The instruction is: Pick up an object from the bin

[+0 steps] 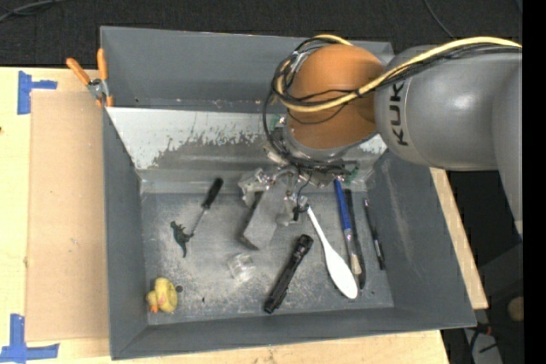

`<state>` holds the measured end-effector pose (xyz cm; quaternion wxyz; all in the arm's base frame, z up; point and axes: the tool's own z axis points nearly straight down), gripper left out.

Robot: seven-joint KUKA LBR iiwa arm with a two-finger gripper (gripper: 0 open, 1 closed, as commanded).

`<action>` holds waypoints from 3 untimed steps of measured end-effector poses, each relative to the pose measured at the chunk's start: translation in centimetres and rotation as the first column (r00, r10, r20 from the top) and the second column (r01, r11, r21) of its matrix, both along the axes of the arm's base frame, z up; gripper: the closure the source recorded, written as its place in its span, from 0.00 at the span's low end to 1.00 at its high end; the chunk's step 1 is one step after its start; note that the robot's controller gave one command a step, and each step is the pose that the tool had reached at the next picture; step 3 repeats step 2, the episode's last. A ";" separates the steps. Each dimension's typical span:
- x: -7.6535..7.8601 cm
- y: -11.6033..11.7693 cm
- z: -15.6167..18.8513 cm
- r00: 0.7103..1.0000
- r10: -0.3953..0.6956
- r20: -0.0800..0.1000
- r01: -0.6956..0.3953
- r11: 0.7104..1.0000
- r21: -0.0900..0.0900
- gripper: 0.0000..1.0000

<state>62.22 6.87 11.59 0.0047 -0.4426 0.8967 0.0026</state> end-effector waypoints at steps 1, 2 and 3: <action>-0.4 0.0 2.0 1.000 -0.002 -0.014 0.002 1.000 -0.001 1.00; -0.1 0.1 5.8 1.000 -0.003 -0.005 0.003 1.000 0.000 1.00; -0.1 0.1 5.8 1.000 -0.003 -0.005 0.003 1.000 0.000 1.00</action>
Offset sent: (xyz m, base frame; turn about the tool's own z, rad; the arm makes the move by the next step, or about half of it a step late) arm -0.0032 0.0001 0.0210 0.0016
